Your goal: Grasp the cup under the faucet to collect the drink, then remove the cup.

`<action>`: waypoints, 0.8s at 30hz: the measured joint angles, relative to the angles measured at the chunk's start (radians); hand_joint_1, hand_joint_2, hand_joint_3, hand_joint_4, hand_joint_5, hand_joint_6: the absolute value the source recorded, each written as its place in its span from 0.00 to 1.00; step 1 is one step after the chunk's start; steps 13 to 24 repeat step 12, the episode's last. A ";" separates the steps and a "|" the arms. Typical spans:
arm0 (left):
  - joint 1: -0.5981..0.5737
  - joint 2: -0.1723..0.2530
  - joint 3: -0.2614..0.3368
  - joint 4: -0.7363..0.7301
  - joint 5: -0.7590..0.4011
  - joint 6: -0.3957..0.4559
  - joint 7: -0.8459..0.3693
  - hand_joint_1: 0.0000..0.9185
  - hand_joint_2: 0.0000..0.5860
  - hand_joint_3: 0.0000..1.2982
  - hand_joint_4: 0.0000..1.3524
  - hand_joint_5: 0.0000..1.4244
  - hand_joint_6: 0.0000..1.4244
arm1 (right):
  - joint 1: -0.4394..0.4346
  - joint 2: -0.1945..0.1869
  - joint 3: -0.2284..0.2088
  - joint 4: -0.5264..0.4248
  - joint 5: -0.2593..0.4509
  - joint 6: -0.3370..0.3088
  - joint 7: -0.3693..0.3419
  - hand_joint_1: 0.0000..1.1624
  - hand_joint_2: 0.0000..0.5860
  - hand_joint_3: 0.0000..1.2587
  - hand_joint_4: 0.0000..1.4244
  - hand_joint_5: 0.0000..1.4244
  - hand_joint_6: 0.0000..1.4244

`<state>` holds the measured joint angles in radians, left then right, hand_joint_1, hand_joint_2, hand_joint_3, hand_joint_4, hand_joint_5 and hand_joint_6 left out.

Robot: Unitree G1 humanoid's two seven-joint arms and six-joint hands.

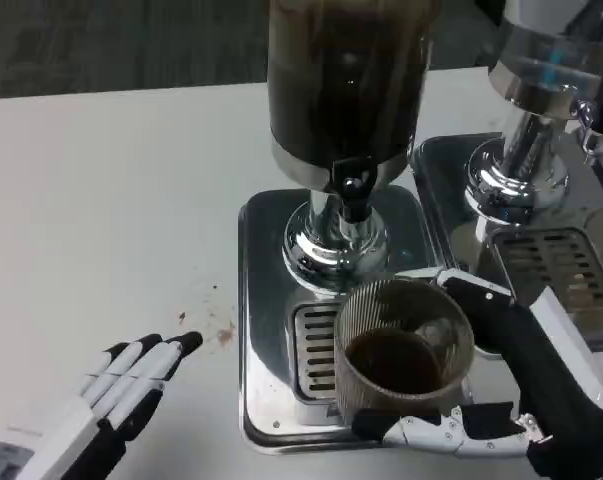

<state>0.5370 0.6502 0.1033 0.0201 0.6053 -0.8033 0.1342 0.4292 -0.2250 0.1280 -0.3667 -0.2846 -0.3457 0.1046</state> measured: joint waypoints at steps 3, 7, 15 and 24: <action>-0.001 0.000 0.000 0.000 0.002 0.000 0.000 0.00 0.28 0.00 0.00 0.00 0.00 | 0.001 0.006 0.000 0.000 0.000 0.001 0.000 0.89 0.16 0.57 0.55 0.53 0.63; -0.006 0.003 0.000 0.000 0.003 0.000 -0.001 0.00 0.28 0.00 0.00 0.00 0.00 | 0.002 0.013 -0.001 0.000 -0.004 0.001 0.000 0.89 0.16 0.57 0.55 0.53 0.63; -0.009 0.003 0.000 0.000 0.008 0.000 -0.001 0.00 0.29 0.00 0.00 0.00 0.00 | 0.003 0.021 -0.003 0.000 -0.015 0.001 -0.003 0.89 0.16 0.57 0.55 0.53 0.62; -0.009 0.003 0.000 0.000 0.008 0.000 -0.001 0.00 0.29 0.00 0.00 0.00 0.00 | 0.003 0.021 -0.003 0.000 -0.015 0.001 -0.003 0.89 0.16 0.57 0.55 0.53 0.62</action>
